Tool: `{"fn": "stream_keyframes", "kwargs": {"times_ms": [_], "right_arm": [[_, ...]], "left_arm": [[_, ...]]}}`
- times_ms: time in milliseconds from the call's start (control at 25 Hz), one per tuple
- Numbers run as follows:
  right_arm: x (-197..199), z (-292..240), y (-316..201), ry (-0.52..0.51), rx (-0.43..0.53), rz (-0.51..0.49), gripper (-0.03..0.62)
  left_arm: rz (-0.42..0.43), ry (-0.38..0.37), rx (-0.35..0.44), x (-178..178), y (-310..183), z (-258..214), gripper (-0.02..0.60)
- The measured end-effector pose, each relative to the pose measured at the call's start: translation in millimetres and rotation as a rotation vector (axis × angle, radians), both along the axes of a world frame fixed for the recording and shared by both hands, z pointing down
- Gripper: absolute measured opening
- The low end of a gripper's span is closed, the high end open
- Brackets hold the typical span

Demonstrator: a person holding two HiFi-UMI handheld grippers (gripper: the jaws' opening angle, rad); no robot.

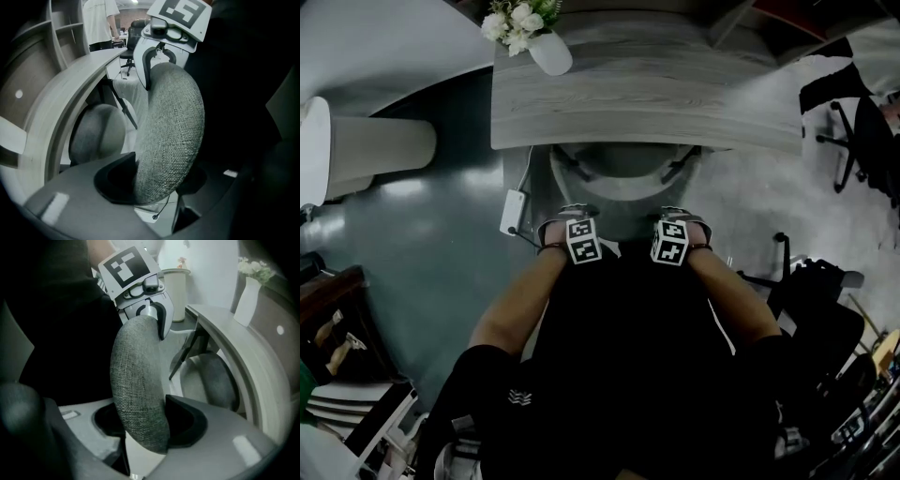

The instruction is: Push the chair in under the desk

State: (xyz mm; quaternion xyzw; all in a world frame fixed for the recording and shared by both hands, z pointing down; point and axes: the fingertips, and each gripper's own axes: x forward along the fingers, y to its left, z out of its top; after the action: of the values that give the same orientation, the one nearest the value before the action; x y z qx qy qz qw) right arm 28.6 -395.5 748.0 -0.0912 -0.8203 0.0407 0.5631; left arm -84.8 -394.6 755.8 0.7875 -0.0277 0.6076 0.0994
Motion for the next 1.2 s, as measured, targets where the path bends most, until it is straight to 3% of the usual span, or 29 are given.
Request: {"fn": "stream_keyframes", "kwargs": {"times_ms": [120, 240, 400, 600, 720, 840, 920, 1040, 1200], "right_arm": [[-3, -7, 10, -0.014, -0.051, -0.017, 0.206], [-2, -10, 11, -0.014, -0.055, 0.004, 0.206], [3, -18, 9, -0.007, -0.087, 0.025, 0.206], [13, -44, 3, -0.032, -0.173, 0.076, 0.206], [18, -61, -3, -0.066, -0.195, 0.146, 0.206], [12, -85, -31, -0.181, -0.207, 0.31, 0.206], [10, -98, -62, -0.267, -0.182, 0.434, 0.204], [13, -119, -102, -0.367, -0.109, 0.594, 0.204], [25, -152, -143, -0.436, 0.102, 0.696, 0.187]], "left_arm": [[-0.027, -0.014, -0.004, -3, 7, 0, 0.238], [-0.078, -0.02, 0.021, -5, 7, -4, 0.236], [-0.087, -0.011, 0.042, -7, 5, -19, 0.238], [-0.159, 0.032, -0.029, -13, 8, -47, 0.241], [-0.195, 0.065, 0.002, -17, 3, -68, 0.242], [-0.349, 0.175, 0.065, -20, -22, -97, 0.193], [-0.475, 0.25, 0.122, -27, -50, -117, 0.187], [-0.592, 0.313, 0.219, -37, -85, -143, 0.179], [-0.702, 0.405, 0.316, -45, -116, -175, 0.164]]}}
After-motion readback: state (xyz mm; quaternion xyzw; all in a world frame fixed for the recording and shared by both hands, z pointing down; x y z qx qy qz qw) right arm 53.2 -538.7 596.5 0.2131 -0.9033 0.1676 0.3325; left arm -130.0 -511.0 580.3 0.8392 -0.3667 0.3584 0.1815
